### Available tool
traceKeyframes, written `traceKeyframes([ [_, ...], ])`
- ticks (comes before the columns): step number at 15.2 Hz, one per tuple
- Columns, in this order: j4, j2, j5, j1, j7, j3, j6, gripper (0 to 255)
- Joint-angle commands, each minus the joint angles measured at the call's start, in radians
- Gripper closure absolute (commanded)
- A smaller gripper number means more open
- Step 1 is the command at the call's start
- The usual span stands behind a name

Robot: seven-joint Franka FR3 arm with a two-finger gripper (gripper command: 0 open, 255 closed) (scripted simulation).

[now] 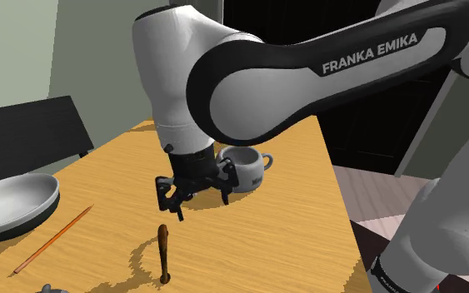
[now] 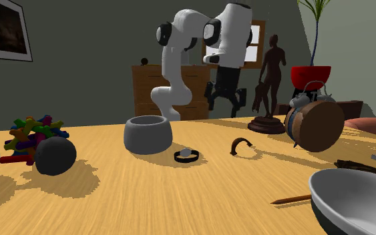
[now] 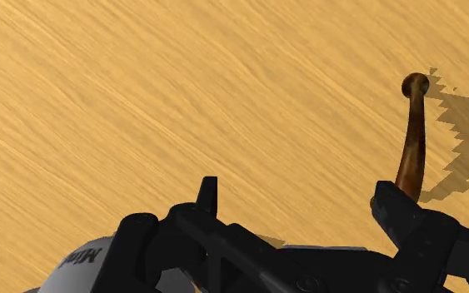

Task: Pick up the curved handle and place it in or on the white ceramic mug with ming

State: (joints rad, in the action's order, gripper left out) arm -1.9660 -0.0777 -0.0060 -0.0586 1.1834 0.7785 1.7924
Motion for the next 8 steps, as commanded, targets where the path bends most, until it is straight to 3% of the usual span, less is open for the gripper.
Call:
traceKeyframes([
  [1, 0.074, 0.114, -0.070, 0.012, 0.113, 0.038, -0.001, 0],
  [6, 0.293, 0.396, -0.250, 0.133, 0.340, 0.036, -0.046, 0],
  [8, 0.304, 0.421, -0.263, 0.151, 0.358, 0.025, -0.039, 0],
])
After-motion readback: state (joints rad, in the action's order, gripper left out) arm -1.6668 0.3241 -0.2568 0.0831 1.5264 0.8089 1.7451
